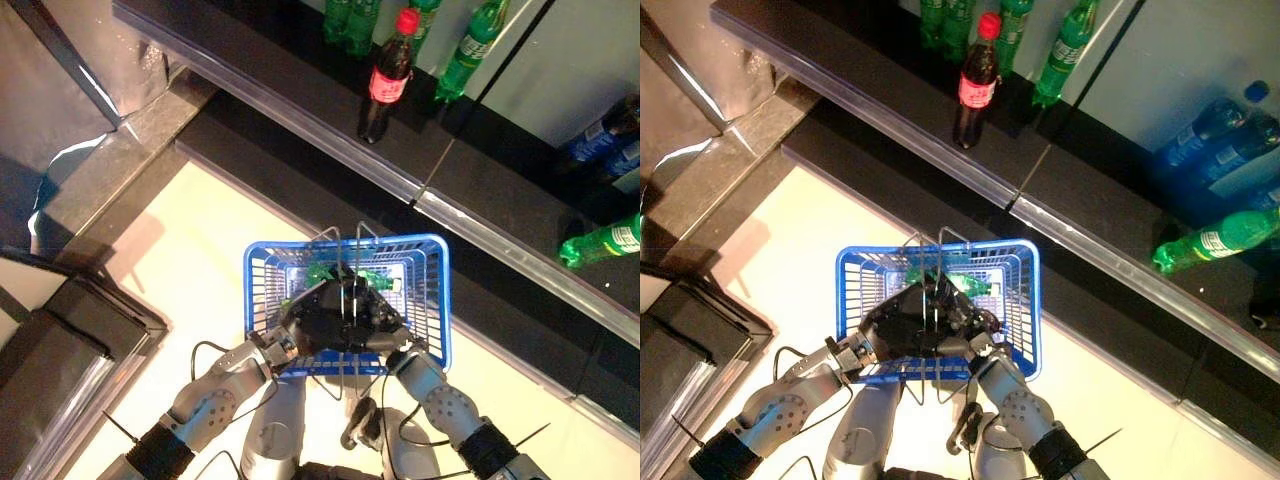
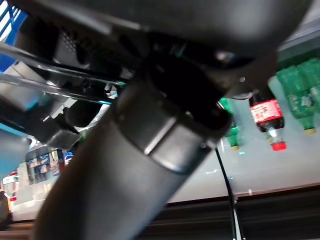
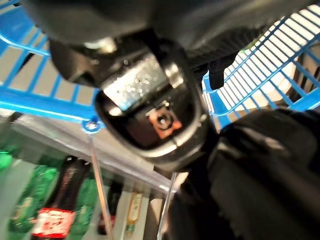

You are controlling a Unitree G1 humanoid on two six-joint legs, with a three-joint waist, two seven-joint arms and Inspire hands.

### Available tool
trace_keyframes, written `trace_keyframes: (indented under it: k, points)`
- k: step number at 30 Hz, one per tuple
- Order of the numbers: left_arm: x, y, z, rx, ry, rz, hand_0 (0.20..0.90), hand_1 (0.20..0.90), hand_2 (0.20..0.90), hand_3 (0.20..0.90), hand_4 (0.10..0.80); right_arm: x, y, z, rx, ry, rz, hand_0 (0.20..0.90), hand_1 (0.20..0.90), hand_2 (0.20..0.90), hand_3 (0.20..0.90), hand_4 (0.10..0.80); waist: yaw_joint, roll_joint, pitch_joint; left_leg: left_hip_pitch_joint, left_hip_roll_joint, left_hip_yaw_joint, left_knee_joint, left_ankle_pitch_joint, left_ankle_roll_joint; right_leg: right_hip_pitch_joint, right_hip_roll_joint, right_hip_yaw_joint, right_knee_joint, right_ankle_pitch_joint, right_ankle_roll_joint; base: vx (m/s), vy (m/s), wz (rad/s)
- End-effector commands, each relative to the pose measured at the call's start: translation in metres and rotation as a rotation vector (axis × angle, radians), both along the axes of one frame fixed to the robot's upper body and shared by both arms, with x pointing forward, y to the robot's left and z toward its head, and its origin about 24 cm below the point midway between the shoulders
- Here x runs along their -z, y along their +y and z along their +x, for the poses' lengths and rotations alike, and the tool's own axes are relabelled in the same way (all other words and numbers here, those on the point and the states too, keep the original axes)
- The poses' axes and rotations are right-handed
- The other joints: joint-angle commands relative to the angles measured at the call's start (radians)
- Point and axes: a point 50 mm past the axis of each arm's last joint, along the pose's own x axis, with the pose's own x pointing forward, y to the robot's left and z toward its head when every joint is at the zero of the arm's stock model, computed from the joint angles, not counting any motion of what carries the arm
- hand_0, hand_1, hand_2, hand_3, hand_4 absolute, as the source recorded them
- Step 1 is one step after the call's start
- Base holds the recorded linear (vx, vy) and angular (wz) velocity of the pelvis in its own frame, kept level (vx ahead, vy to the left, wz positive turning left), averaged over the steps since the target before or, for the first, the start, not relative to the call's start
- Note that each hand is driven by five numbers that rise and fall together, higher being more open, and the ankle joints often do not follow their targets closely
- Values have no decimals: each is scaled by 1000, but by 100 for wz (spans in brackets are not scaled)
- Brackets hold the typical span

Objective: Pick up the drink and place into the basket.

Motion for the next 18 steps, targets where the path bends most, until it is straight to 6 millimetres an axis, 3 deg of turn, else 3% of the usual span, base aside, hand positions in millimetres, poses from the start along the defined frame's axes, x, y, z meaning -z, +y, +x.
trace_keyframes:
  k: [1,13,18]
  points:
    - [-161,-15,-20,115,-812,-617,300,300,300,200,100,-59,11,0,-82,-331,170,900,900,900,900,800,-26,-8,-101,58,13,36,78,-106,51,-57,2,5,-41,216,-28,-16,-7,-11]
    - [-150,-1,-14,54,-780,-643,300,300,300,200,100,-45,-18,-4,26,-303,132,900,900,900,900,800,-44,-31,-146,85,29,57,73,-116,45,-23,20,20,-88,230,-20,-1,-10,-8]
    - [-144,7,-12,21,-755,-632,300,300,300,200,100,-27,-35,-10,77,-235,79,900,900,900,900,800,-55,-49,-178,107,37,66,74,-126,42,9,30,29,-118,235,-13,49,-33,-9]
